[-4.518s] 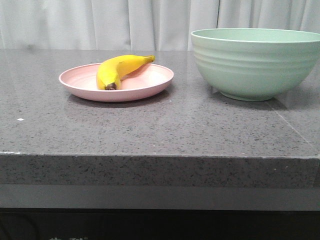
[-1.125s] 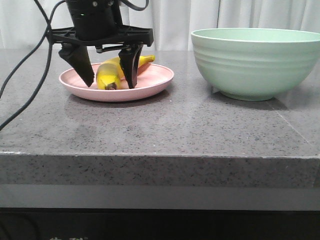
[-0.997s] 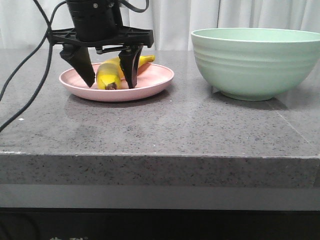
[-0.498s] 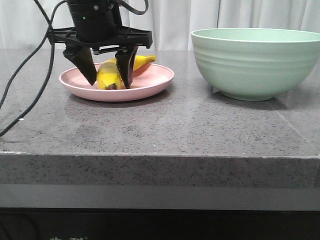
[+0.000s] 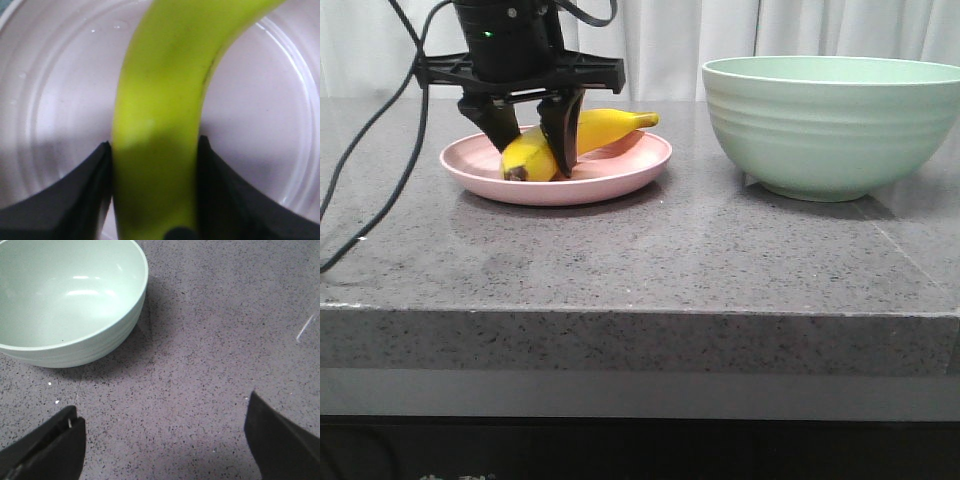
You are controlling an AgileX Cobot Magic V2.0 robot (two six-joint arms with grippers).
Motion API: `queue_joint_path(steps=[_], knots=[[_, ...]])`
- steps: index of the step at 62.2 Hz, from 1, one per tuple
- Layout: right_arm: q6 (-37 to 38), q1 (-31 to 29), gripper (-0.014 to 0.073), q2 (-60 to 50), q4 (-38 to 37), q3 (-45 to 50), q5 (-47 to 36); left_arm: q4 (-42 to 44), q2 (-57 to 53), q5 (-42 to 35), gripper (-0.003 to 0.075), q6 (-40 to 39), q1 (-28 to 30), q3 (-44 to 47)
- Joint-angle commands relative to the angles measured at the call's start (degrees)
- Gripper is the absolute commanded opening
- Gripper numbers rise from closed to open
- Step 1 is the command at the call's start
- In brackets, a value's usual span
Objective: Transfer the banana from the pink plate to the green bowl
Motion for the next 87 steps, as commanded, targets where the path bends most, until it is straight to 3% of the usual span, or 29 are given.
queue_joint_path(steps=[1,17,34,51,66,75,87], knots=[[-0.59,-0.01,0.0654,0.37,0.00,-1.87,-3.37,-0.51,-6.56,-1.44,0.0223,1.21,0.09,-1.67],[-0.59,-0.01,0.0654,0.37,0.00,-1.87,-3.37,-12.05,-17.42,-3.25,0.0223,11.52,3.72,0.45],[-0.59,-0.01,0.0654,0.37,0.35,-1.87,-3.36,-15.89,-37.46,-15.21,0.0223,16.28,4.84,19.99],[-0.59,-0.01,0.0654,0.37,2.62,-1.87,-2.86,-26.42,-53.87,-17.92,0.0223,25.88,4.84,36.22],[-0.59,0.04,0.0654,0.37,3.12,-1.87,-2.38,-45.90,-56.53,-18.50,0.0223,43.79,4.59,42.72],[-1.02,0.04,0.0654,0.37,4.33,-1.87,-1.11,-48.10,-55.22,-18.89,0.0223,44.69,4.59,42.73],[-12.14,0.04,0.0654,0.37,17.63,-1.87,-0.69,-48.10,-53.71,-19.46,0.0223,44.69,4.59,42.73]])
